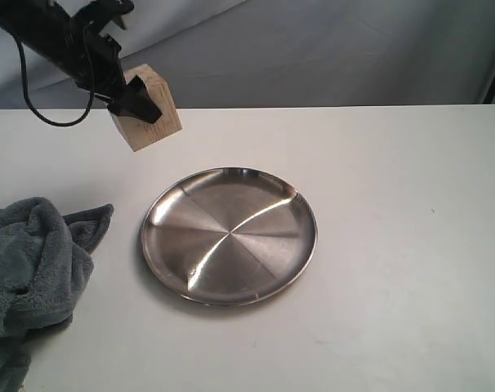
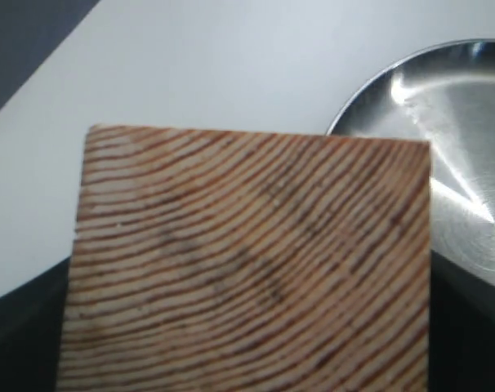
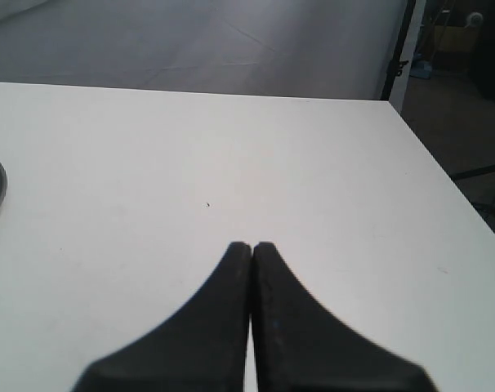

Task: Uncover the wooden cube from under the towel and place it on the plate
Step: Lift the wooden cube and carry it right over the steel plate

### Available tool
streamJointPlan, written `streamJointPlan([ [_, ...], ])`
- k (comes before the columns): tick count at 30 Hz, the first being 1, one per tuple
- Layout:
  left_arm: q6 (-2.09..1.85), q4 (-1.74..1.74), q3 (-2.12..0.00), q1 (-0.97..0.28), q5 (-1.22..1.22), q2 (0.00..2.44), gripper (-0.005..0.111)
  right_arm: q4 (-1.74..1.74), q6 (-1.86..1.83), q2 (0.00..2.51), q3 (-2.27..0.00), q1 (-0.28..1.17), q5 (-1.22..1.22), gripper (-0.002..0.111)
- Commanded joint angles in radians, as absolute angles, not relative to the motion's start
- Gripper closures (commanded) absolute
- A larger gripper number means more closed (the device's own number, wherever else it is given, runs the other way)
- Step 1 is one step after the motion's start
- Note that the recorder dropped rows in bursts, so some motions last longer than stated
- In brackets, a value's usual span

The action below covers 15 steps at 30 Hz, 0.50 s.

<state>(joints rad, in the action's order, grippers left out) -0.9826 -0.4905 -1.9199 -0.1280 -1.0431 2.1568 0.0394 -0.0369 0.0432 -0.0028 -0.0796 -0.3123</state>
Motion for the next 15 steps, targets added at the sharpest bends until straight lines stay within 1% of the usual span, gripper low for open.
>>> streamJointPlan([
  [1,-1.004,-0.566,-1.867,-0.128,-1.032,2.056,0.107,0.041,-0.045,0.039,0.0,-0.079,-0.31,0.108],
  [7,-1.057,-0.627,-1.673,-0.128,-0.928,1.905,0.107,0.041,-0.045,0.039,0.0,-0.079,-0.308,0.108],
  [11,-1.109,-0.698,-1.489,-0.13,-0.836,1.796,0.107,0.041,-0.045,0.039,0.0,-0.079,-0.308,0.108],
  [15,-1.222,-0.846,-1.303,-0.132,-0.744,1.679,0.107,0.041,-0.045,0.039,0.0,-0.079,-0.308,0.108],
])
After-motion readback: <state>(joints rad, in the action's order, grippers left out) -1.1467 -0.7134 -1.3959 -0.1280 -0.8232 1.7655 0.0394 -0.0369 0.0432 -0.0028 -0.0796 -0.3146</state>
